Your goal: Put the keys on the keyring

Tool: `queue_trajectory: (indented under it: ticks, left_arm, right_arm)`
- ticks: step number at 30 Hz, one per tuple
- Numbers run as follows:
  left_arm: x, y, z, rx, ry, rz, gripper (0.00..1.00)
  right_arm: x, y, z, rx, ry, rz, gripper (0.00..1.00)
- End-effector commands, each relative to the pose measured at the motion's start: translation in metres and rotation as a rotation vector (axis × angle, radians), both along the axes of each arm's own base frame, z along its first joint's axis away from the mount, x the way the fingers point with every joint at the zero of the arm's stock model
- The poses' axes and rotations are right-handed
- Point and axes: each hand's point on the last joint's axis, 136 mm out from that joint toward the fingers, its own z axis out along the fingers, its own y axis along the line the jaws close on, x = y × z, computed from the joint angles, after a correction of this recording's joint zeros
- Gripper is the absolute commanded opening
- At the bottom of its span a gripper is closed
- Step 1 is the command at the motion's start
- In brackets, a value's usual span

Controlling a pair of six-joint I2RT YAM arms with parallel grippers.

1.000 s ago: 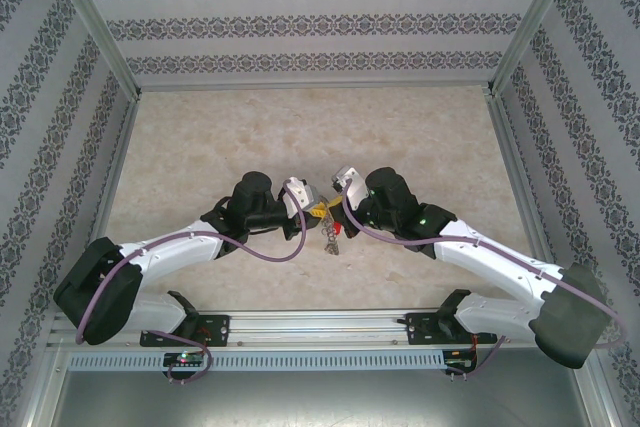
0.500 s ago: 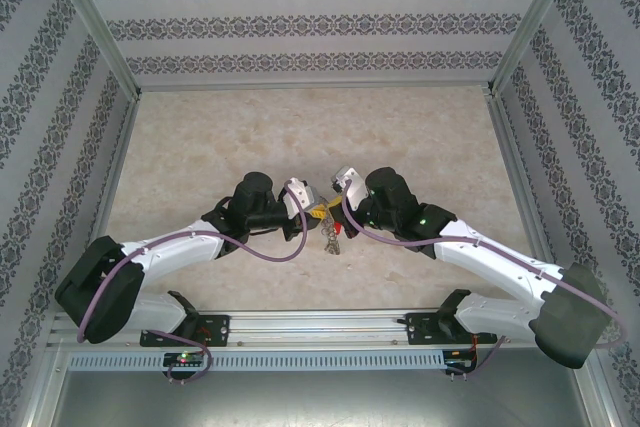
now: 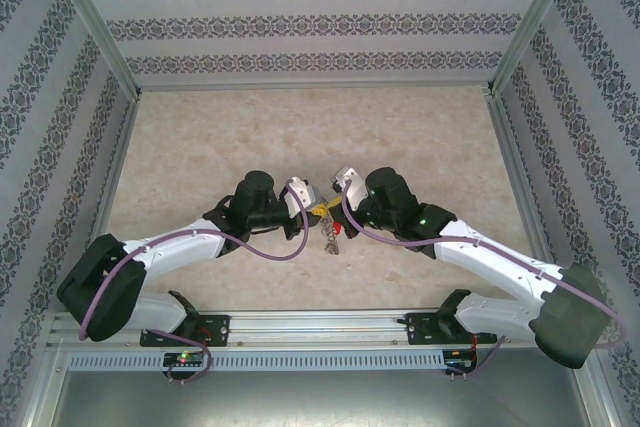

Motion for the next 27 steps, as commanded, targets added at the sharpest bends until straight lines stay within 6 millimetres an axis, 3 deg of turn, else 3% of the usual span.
queue_trajectory:
  ticks: [1, 8, 11, 19, 21, 27]
  left_arm:
    - [0.002, -0.004, 0.010, -0.005, -0.027, -0.005, 0.03]
    - [0.005, 0.000, 0.010, -0.022, -0.039, 0.032, 0.00]
    - [0.004, -0.001, 0.008, -0.022, -0.039, 0.021, 0.00]
    - [0.005, -0.003, 0.005, -0.009, -0.027, 0.011, 0.00]
    - [0.004, -0.003, 0.003, 0.002, -0.028, 0.002, 0.15]
    - [0.003, -0.002, 0.001, 0.035, -0.045, -0.015, 0.22]
  right_arm:
    - [0.001, 0.009, 0.026, 0.060, -0.060, 0.017, 0.00]
    - [0.010, -0.016, -0.007, 0.021, 0.034, -0.101, 0.00]
    - [0.011, -0.019, -0.012, 0.026, 0.058, -0.109, 0.00]
    - [0.011, -0.008, 0.008, 0.076, 0.031, -0.059, 0.00]
    - [0.009, -0.002, 0.014, 0.094, 0.028, -0.032, 0.00]
    - [0.004, 0.008, 0.024, 0.111, 0.009, 0.018, 0.00]
